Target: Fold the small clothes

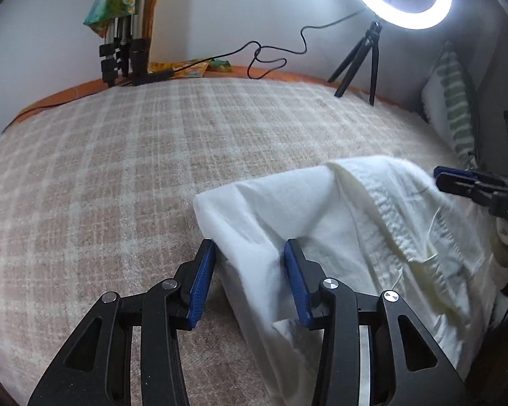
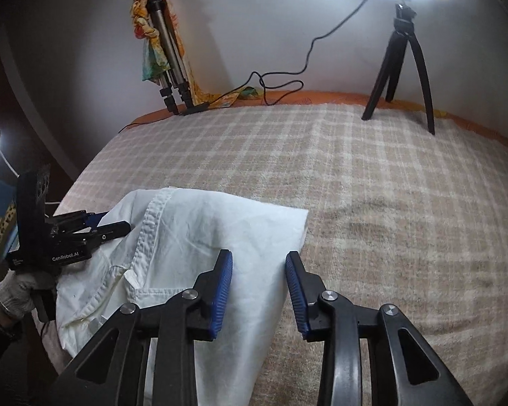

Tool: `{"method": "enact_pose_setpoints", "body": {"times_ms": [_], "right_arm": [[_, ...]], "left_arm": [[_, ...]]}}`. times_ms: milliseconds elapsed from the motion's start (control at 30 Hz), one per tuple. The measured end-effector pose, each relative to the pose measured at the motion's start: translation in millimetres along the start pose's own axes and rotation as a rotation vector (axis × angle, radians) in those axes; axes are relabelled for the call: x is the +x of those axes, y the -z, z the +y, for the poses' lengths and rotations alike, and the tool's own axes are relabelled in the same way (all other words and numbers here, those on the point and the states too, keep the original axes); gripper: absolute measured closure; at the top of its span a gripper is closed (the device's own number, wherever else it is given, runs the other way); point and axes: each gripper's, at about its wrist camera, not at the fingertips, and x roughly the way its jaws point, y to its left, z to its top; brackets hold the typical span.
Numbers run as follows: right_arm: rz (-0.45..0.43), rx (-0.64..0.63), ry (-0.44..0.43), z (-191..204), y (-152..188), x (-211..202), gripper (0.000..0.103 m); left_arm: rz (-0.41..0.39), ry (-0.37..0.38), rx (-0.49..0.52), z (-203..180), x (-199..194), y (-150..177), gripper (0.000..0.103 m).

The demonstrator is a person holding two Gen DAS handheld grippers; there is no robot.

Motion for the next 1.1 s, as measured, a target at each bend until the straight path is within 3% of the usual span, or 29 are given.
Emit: {"method": "enact_pose_setpoints", "body": {"times_ms": [100,267,367,400,533,567,667,733,833,967,1100], "right_arm": [[0.008,-0.027,-0.015,11,-12,7,0.071],[0.167,-0.014,-0.003,5,-2,37,0.071],[0.161,0.004,-0.029,-1,6,22,0.07],[0.152,0.024,-0.044,-5,8,15,0.069],[0.129,0.155,-0.108,-29,18,-12,0.036],[0.131,0.191,-0.136,-35,22,-16,0.035],[0.155,0.309,-0.239,-54,37,-14,0.035],[0.162,0.381,-0.302,-63,48,-10,0.036],[0.166,0.434,-0.357,-69,64,-3,0.038],[0.189,0.465,-0.435,-67,80,10,0.049],[0.173,0.466,-0.489,-58,85,17,0.051]], "left_arm": [[-0.032,0.016,-0.053,10,-15,-3,0.063],[-0.049,0.069,-0.121,28,-52,7,0.063],[-0.019,0.138,-0.18,35,-66,16,0.061],[-0.005,0.164,-0.205,37,-71,21,0.056],[0.035,0.283,-0.355,50,-75,32,0.052],[0.045,0.309,-0.401,53,-73,34,0.052],[0.07,0.398,-0.549,64,-62,45,0.052],[0.078,0.42,-0.585,64,-55,51,0.052],[0.091,0.442,-0.602,59,-46,56,0.052],[0.123,0.447,-0.574,45,-36,61,0.052],[0.101,0.435,-0.526,36,-36,58,0.054]]}}
